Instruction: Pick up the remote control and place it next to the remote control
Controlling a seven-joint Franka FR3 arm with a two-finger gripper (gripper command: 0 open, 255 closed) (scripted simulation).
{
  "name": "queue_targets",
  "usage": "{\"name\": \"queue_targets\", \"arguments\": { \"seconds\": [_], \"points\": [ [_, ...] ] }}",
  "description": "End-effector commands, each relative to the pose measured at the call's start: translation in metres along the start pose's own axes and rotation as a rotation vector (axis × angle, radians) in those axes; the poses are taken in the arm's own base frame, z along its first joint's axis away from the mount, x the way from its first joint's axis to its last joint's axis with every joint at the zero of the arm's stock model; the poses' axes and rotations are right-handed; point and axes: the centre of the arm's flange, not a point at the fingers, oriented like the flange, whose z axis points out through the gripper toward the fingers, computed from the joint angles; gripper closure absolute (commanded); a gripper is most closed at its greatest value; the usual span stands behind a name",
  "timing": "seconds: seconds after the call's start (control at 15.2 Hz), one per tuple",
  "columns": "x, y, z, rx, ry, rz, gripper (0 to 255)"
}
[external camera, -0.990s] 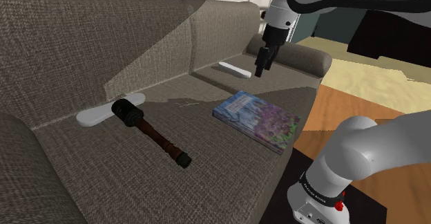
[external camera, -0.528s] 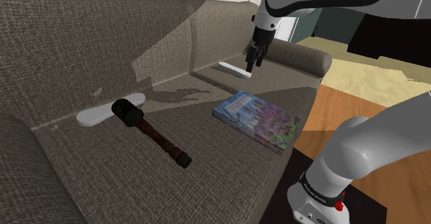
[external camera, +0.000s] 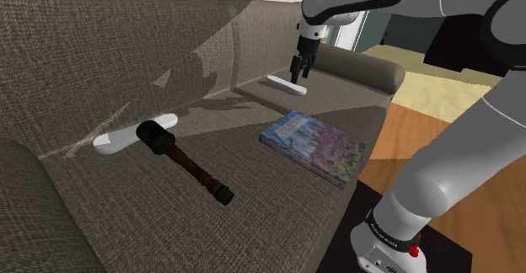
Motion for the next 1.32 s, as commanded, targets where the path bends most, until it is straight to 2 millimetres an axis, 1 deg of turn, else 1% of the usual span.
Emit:
{"name": "queue_targets", "arguments": {
  "seconds": [0.0, 0.79, 0.86, 1.25],
  "points": [
    [0.018, 0.018, 0.009, -0.001, -0.003, 0.005, 0],
    [0.122, 0.130, 0.058, -0.005, -0.019, 0.035, 0],
    [0.122, 0.130, 0.059, -0.005, -0.019, 0.035, 0],
    [0.122, 0.131, 0.090, -0.005, -0.019, 0.035, 0]
  ]
}}
